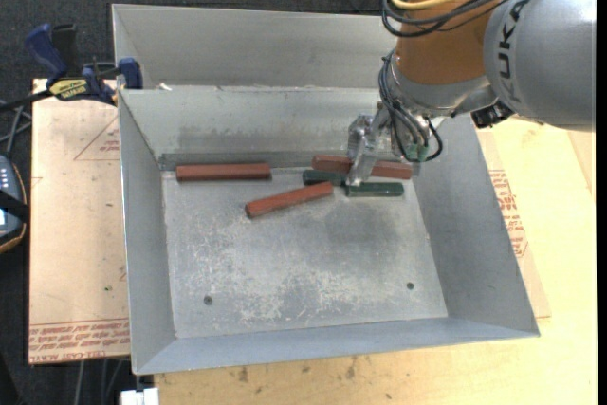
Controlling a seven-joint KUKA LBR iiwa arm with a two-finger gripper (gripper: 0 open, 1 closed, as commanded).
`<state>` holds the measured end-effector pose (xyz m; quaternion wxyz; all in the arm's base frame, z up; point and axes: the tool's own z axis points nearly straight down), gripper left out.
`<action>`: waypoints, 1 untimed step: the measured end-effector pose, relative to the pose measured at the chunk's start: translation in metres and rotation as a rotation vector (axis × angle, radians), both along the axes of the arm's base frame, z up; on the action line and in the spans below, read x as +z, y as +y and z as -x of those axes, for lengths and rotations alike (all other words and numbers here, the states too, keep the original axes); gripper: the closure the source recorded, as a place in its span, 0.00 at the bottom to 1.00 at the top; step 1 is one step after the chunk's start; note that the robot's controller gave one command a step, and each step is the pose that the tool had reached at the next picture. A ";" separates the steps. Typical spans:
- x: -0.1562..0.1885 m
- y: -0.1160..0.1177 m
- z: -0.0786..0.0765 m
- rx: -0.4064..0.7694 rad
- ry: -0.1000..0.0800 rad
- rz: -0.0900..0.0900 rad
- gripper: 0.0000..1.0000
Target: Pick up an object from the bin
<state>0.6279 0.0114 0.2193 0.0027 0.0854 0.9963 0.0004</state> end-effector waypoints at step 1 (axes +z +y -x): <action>-0.001 0.000 0.000 0.000 0.001 0.000 1.00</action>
Offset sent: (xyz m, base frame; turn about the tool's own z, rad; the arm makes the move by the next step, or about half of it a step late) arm -0.0050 0.0127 -0.1225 -0.2984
